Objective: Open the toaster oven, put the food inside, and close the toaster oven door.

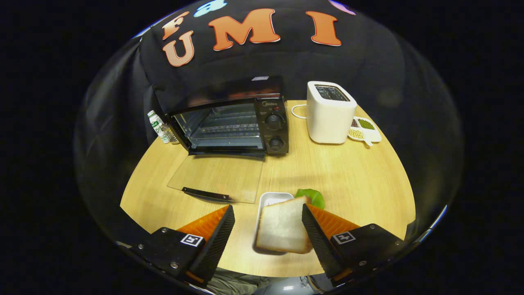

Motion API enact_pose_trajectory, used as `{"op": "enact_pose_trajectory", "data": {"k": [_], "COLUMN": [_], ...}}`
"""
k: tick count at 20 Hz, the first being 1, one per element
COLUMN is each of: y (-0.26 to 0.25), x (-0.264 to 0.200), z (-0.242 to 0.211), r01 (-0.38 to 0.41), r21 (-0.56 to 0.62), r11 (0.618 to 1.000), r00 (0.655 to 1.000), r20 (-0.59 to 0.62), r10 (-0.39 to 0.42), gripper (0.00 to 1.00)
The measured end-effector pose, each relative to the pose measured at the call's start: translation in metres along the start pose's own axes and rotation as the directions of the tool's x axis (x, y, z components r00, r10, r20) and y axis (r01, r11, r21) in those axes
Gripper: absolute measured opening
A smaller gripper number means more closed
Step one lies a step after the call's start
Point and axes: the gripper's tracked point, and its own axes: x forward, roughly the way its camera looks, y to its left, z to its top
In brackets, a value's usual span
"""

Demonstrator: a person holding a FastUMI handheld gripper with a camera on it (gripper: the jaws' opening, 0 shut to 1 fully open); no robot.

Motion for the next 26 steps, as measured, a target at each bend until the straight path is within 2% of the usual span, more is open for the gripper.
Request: {"op": "enact_pose_trajectory", "data": {"k": [3,8,12,17,18,19,21,23,26], "y": [-0.029,-0.047,-0.054,-0.047,-0.046,-0.046,-0.046,-0.047,-0.043], "x": [0.006,0.014,0.032,0.041,0.041,0.04,0.036,0.031,0.015], "z": [-0.014,-0.029,-0.04,-0.045,-0.044,-0.044,-0.041,-0.034,-0.012], "r01": [0.028,0.0,-0.005,-0.036,-0.04,-0.035,-0.011,0.019,0.013], "r21": [0.088,0.227,0.304,0.373,0.383,0.39,0.399,0.396,0.417], "r11": [0.996,0.974,0.953,0.927,0.923,0.92,0.917,0.918,0.909], "r00": [0.996,0.982,0.97,0.96,0.959,0.959,0.963,0.971,0.981], "r20": [-0.092,-0.185,-0.228,-0.246,-0.245,-0.246,-0.241,-0.226,-0.18], "r10": [-0.019,0.043,0.078,0.136,0.144,0.14,0.116,0.077,0.068], "gripper": [0.99,0.96,0.88,0.6,0.57,0.47,0.36,0.32,0.31]}}
